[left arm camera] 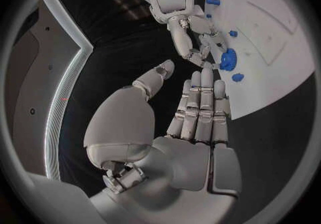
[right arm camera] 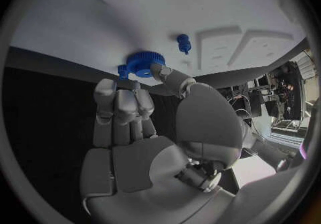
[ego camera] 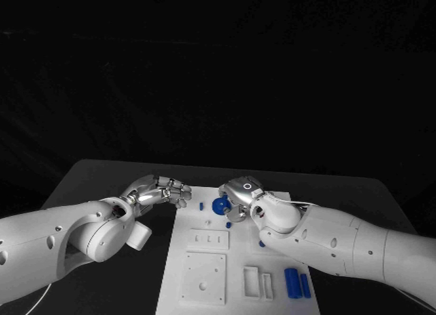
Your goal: Assemble the parts on the task board
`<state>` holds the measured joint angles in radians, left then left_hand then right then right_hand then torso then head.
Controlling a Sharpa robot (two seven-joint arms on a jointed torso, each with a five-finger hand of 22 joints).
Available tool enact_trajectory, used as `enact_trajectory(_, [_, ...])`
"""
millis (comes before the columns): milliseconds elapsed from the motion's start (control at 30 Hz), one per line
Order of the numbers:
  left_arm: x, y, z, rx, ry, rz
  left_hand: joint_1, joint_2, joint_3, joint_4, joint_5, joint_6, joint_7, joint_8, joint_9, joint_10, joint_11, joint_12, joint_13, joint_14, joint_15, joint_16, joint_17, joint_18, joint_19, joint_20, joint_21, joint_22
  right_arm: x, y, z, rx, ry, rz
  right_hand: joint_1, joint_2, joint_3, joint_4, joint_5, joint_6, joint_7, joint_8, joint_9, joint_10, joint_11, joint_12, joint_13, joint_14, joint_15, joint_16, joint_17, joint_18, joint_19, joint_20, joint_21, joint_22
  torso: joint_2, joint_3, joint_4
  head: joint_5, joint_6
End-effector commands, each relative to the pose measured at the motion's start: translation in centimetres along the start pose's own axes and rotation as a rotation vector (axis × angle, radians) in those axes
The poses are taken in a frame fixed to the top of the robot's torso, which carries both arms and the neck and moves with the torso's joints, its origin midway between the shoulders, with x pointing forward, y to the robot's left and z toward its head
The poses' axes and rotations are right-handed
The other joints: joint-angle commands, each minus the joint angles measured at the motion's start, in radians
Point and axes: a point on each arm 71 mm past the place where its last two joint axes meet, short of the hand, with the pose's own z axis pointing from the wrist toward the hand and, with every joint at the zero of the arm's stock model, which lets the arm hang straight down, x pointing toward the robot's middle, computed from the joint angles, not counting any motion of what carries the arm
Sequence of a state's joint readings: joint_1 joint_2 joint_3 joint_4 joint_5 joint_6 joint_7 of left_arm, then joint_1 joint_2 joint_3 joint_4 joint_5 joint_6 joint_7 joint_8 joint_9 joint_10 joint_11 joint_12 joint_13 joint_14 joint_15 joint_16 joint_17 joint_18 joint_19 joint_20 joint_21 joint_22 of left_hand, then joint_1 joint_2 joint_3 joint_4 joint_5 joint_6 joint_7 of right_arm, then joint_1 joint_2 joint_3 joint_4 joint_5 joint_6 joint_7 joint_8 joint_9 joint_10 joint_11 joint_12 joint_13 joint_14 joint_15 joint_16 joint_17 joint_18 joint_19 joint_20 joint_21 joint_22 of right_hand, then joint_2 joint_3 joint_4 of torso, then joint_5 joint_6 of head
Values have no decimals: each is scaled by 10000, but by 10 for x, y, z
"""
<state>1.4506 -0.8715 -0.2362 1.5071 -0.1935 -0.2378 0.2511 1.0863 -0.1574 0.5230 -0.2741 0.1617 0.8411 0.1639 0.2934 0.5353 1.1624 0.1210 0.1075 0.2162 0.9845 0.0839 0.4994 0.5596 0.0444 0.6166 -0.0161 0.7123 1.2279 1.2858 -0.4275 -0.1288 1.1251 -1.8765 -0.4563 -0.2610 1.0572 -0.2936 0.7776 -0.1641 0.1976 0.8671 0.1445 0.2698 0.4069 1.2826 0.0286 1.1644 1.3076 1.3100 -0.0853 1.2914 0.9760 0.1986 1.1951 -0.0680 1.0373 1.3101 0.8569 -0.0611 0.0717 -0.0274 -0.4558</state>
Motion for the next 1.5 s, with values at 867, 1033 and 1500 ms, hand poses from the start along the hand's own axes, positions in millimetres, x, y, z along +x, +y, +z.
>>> enact_trajectory(867, [-6,0,0,82,-68,39,52,33,-40,9,-36,27,63,-44,-14,94,9,-80,15,68,8,-70,20,-113,-63,13,-58,-10,-27,-46,-30,210,-1383,2808,-419,29,-483,51,638,-55,12,64,42,62,30,132,711,-1,64,-55,159,632,47,-47,-31,117,-35,34,-67,-16,127])
enact_trajectory(1033, [-8,1,1,62,-94,54,49,46,-54,12,-39,62,50,-37,-10,267,-59,-29,61,85,5,-79,36,-116,-63,12,-56,-6,-36,-73,-44,314,-1055,3794,-434,75,-616,5,496,57,-1,136,74,68,20,165,730,-8,56,-60,179,632,46,-54,-35,119,-87,84,-154,6,158])
enact_trajectory(1500, [-8,4,2,-11,9,28,39,110,-107,6,-37,189,-5,-2,8,893,-349,239,272,337,-99,48,159,-117,15,-49,-42,-12,-22,-160,-83,1464,-184,4982,-207,536,-1246,-605,1053,91,-7,202,121,-71,10,101,705,-33,40,-128,237,632,-95,-31,-68,145,-201,288,-379,-18,138])
